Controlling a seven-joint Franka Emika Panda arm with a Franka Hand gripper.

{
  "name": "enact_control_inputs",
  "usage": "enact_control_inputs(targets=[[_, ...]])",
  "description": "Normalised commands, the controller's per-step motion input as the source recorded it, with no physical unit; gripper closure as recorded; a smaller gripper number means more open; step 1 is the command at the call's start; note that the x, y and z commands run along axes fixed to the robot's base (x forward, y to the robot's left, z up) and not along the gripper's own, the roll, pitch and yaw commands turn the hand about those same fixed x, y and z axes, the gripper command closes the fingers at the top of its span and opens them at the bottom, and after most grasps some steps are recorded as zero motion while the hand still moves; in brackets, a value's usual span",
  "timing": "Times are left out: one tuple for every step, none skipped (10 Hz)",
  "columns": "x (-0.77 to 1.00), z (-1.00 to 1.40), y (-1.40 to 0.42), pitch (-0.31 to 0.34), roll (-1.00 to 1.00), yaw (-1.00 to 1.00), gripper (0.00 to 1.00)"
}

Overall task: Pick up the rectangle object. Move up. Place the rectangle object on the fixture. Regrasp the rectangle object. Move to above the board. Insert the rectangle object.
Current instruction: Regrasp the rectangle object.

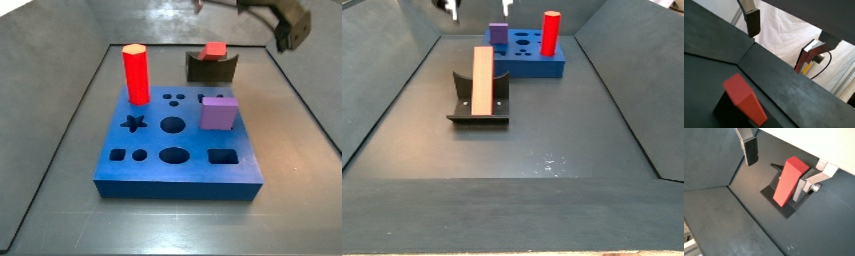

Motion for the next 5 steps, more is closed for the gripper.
enact_control_inputs(targets=[[0.16,-1.0,0.01,-0.035,0.07,0.07,0.0],[0.17,-1.0,0.01,-0.028,0.07,0.05,0.0],[0.18,-1.0,0.0,-0.027,0.08,0.04,0.0],[0.16,-0.89,-0.01,-0.015,0.08,0.03,0.0],[0.14,-0.74,-0.01,-0.005,0.08,0.03,0.0]])
